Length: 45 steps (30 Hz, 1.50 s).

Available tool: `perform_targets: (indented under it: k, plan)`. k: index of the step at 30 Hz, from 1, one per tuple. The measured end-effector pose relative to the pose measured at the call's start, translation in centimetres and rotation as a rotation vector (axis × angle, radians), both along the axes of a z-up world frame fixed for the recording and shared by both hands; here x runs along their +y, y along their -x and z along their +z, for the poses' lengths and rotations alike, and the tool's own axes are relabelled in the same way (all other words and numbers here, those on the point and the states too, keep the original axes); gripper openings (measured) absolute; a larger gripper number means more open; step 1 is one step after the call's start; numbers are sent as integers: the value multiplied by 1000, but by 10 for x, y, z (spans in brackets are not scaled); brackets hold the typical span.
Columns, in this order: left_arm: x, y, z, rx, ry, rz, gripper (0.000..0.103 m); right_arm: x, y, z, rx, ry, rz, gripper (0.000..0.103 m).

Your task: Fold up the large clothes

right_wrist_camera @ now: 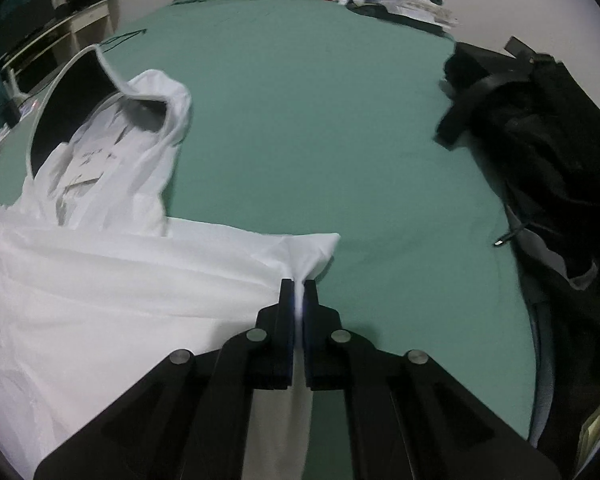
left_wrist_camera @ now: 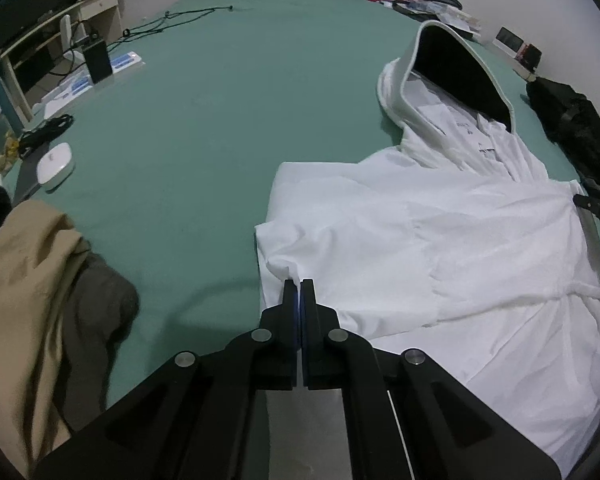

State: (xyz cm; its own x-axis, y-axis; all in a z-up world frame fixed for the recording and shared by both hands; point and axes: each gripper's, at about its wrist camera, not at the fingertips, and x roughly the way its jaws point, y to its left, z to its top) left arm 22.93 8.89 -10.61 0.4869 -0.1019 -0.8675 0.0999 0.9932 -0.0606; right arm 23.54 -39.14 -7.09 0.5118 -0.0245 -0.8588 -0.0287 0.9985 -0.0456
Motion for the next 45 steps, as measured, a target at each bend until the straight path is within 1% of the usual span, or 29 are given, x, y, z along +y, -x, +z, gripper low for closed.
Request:
perform_targets:
  k: [3, 6, 7, 8, 9, 10, 11, 12, 14, 16, 17, 20, 22, 24, 25, 27, 28, 29, 30, 31, 33, 35, 37, 42, 45]
  plan:
    - [-3, -4, -6, 29, -1, 1, 1, 4, 5, -7, 43, 6, 12, 3]
    - [5, -10, 1, 52, 60, 37, 3, 5, 1, 0, 52, 14, -13, 7]
    - [9, -12, 6, 44, 75, 48, 6, 6, -1, 6, 44, 22, -21, 7]
    - [12, -13, 12, 28, 77, 55, 16, 7, -4, 13, 30, 32, -29, 11]
    - [15, -14, 19, 7, 68, 61, 23, 11, -8, 22, 12, 39, -32, 20]
    - [17, -15, 25, -8, 60, 68, 34, 14, -12, 28, -2, 38, -29, 27]
    - [21, -18, 29, -21, 59, 76, 35, 21, -17, 36, -27, 24, -15, 41]
    - [25, -21, 32, -28, 64, 86, 35, 30, -23, 45, -59, 6, 8, 52]
    - [32, -28, 35, -33, 61, 95, 35, 51, -38, 58, -100, -1, 59, 57]
    - [36, -35, 36, -38, 43, 96, 35, 82, -61, 69, -124, 5, 133, 57]
    - [39, -38, 37, -47, 38, 90, 35, 90, -66, 71, -132, 5, 157, 57]
    - [51, -43, 37, -64, 20, 129, 35, 135, -95, 76, -164, 20, 256, 57]
    - [54, -46, 36, -60, 14, 130, 35, 161, -114, 78, -187, 41, 310, 57]
    - [60, -48, 33, -54, 15, 144, 35, 189, -132, 75, -205, 71, 378, 57]
    - [62, -49, 32, -51, 20, 150, 35, 203, -139, 74, -216, 105, 405, 57]
    - [67, -51, 30, -42, 28, 161, 35, 217, -147, 69, -234, 153, 439, 55]
    - [69, -52, 29, -38, 31, 163, 35, 223, -152, 67, -240, 165, 456, 50]
    - [71, -53, 28, -35, 35, 166, 35, 226, -151, 65, -239, 172, 463, 25]
    - [72, -53, 27, -34, 38, 171, 35, 228, -152, 63, -231, 181, 467, 3]
    - [73, -53, 27, -31, 44, 175, 35, 228, -150, 61, -224, 188, 475, 3]
    - [73, -52, 29, -30, 53, 173, 35, 229, -137, 58, -214, 203, 542, 3]
    - [72, -50, 32, -40, 60, 168, 35, 224, -117, 55, -196, 233, 568, 3]
    - [70, -48, 36, -48, 67, 164, 35, 217, -102, 53, -170, 244, 569, 3]
    - [65, -39, 44, -63, 79, 151, 35, 203, -68, 42, -87, 239, 600, 3]
    - [62, -36, 45, -59, 83, 140, 35, 202, -55, 31, -12, 211, 638, 3]
